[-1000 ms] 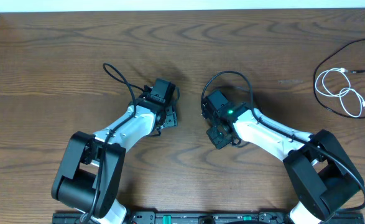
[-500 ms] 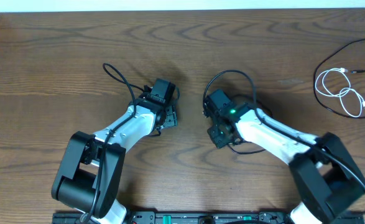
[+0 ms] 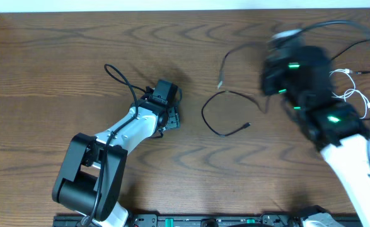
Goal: Untangle cables
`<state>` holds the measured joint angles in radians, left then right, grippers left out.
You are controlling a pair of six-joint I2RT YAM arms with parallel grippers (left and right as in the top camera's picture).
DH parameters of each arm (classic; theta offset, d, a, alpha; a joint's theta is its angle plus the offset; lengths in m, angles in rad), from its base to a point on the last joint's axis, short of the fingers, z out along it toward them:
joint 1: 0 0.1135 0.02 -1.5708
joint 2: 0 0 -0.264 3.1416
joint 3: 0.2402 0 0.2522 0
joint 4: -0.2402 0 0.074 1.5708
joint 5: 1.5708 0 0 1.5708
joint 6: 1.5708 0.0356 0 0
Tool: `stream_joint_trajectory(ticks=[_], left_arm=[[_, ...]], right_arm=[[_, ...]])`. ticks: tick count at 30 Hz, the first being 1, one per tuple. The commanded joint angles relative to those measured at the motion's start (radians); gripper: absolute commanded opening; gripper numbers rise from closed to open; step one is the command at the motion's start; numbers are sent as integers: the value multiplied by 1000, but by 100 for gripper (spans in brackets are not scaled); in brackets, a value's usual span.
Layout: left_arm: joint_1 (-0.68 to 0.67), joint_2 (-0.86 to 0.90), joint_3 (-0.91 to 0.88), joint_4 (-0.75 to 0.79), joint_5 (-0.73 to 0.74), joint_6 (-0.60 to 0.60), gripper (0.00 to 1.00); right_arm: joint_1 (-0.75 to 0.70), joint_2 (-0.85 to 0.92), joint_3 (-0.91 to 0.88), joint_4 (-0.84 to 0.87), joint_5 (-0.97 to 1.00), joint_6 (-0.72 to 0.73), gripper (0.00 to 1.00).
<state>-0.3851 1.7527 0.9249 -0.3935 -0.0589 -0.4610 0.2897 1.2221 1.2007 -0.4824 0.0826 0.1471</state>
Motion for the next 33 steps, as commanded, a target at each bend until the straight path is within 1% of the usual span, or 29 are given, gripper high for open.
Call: stream_joint_trajectory(ticks=[1, 6, 12, 14, 16, 19, 22, 23, 25, 26, 28, 29, 30, 32, 33], left_arm=[[4, 30, -26, -18, 13, -16, 75], [5, 30, -26, -17, 13, -16, 75], [5, 30, -26, -9, 13, -16, 75], [5, 30, -26, -5, 13, -16, 75], [4, 30, -26, -1, 13, -16, 75], [4, 30, -26, 7, 13, -16, 75], [4, 30, -26, 14, 14, -16, 75], [4, 30, -26, 14, 14, -16, 75], [4, 30, -26, 13, 14, -16, 75], [4, 30, -26, 13, 14, -16, 75], [4, 30, -26, 13, 14, -16, 75], [4, 30, -26, 13, 14, -16, 75], [4, 30, -26, 12, 15, -16, 75], [4, 30, -26, 13, 23, -16, 75], [4, 30, -26, 13, 24, -16, 75]], right_arm=[[-116, -50, 12, 54, 172, -1, 1], [-285, -73, 12, 199, 227, -107, 1], [-470, -55, 12, 414, 490, -114, 1], [-524, -47, 12, 471, 548, -110, 1], [-569, -43, 12, 493, 574, -95, 1], [-620, -42, 12, 469, 556, -64, 1], [-629, -27, 12, 398, 438, -51, 1], [-629, -16, 12, 367, 355, -51, 1], [-628, 12, 12, 262, 117, -51, 3], [-628, 24, 12, 220, 29, -51, 6], [-628, 51, 12, 119, -167, -50, 20], [-628, 70, 12, 63, -259, -50, 25], [-628, 91, 12, 11, -342, -50, 27], [-627, 128, 12, -59, -426, -50, 27], [-618, 173, 12, -127, -469, -51, 29]])
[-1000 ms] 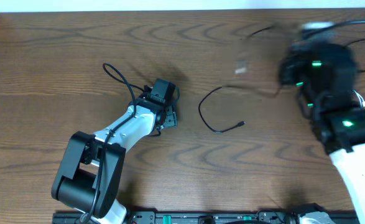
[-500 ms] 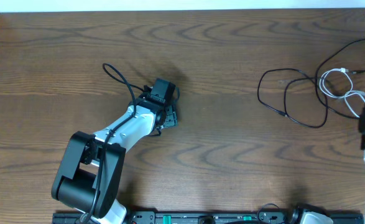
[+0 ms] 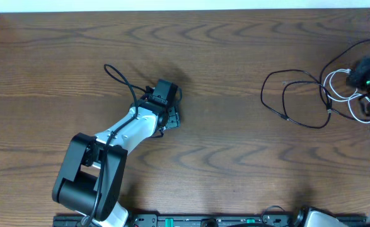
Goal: Untangle cables
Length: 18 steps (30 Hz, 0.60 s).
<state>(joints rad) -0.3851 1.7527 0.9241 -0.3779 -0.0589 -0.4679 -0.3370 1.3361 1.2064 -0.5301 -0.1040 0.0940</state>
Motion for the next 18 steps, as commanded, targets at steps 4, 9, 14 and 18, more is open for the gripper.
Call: stream_joint_trajectory(ticks=[4, 9, 14, 18], left_arm=[[4, 30, -25, -3, 24, -10, 75], [4, 30, -25, -3, 25, -24, 76], [4, 30, -25, -5, 25, -25, 76], [4, 30, -25, -5, 24, -24, 80]], right_arm=[[49, 153, 6, -167, -284, -14, 35], [133, 265, 6, -233, -283, -101, 45], [224, 355, 6, -269, -191, -211, 55], [261, 412, 6, -271, 14, -200, 58]])
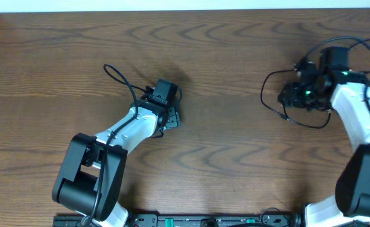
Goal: Untangle cables
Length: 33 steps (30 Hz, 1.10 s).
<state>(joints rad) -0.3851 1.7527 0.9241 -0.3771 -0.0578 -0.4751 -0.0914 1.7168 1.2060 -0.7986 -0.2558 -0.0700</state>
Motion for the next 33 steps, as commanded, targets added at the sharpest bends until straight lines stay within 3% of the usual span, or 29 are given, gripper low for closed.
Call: stream_joint_trajectory(ticks=[1, 8, 19, 27, 33], left_arm=[[4, 30, -25, -3, 23, -17, 80], [4, 30, -25, 16, 23, -17, 80], [4, 30, -25, 15, 23, -17, 80], [4, 30, -25, 16, 23, -17, 80], [4, 30, -25, 16, 23, -17, 80]], right_arm=[[19, 45, 6, -1, 180, -27, 60], [63, 145, 6, 23, 173, -2, 55], [139, 201, 3, 99, 174, -6, 60], [146, 203, -4, 112, 176, -6, 55], [145, 203, -4, 115, 303, 14, 58]])
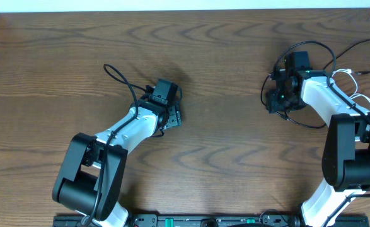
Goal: Untangle cables
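Note:
A thin black cable (pixel 311 125) lies in loose loops on the right side of the wooden table (pixel 222 176). Beside it, at the right edge, lies a white cable (pixel 352 96), its loops partly under my right arm. My right gripper (pixel 275 101) is low over the left end of the black loops. Its fingers are a dark mass from above, so whether they hold the cable is unclear. My left gripper (pixel 172 118) rests left of centre, far from both cables, its fingers together and empty.
A further black lead (pixel 361 43) runs from near my right arm to the top right corner. The table's far edge meets a white wall. My left arm's own cable (pixel 118 79) loops behind its wrist.
My right gripper has moved left and slightly up the frame, from the middle of the black loops to their left end. The cables lie much as before. The left arm is still.
The black cable first lay near the table's middle, with my right arm blurred in motion beside it. Then the cable lay at the right by the white one, with the arm at the edge. The gripper then came over the loops and now sits at their left end.

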`<state>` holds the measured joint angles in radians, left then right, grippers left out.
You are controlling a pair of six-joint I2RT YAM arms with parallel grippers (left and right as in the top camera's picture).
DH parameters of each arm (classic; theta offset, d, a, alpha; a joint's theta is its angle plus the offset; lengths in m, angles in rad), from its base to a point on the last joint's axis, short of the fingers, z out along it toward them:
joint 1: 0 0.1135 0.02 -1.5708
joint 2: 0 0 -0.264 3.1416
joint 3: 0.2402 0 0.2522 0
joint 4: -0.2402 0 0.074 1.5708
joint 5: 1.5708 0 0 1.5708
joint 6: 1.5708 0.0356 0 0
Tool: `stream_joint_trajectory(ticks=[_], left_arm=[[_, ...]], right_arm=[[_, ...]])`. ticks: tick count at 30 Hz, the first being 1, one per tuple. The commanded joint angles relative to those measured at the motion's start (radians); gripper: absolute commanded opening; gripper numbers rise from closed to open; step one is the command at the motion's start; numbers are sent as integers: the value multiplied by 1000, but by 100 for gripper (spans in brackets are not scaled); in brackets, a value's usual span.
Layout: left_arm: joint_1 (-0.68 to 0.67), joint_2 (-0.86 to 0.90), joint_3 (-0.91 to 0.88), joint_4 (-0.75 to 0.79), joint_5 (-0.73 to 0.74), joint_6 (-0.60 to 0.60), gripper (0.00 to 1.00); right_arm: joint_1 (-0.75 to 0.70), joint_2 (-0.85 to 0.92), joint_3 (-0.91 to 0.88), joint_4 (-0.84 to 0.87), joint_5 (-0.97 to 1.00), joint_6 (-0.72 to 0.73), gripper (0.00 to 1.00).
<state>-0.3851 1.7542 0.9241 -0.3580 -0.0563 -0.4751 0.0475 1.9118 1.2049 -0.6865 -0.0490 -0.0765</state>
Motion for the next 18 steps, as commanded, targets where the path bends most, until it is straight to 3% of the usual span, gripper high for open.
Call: stream_joint_trajectory(ticks=[1, 6, 11, 18], left_arm=[[4, 28, -25, -3, 22, -17, 80], [4, 28, -25, -3, 22, -17, 80], [4, 28, -25, -3, 22, -17, 80], [4, 28, -25, -3, 22, -17, 80]], right_arm=[[6, 8, -3, 3, 123, 37, 59], [6, 8, -3, 15, 167, 88, 66], [6, 8, -9, 17, -2, 90, 74], [7, 17, -37, 16, -115, 90, 74]])
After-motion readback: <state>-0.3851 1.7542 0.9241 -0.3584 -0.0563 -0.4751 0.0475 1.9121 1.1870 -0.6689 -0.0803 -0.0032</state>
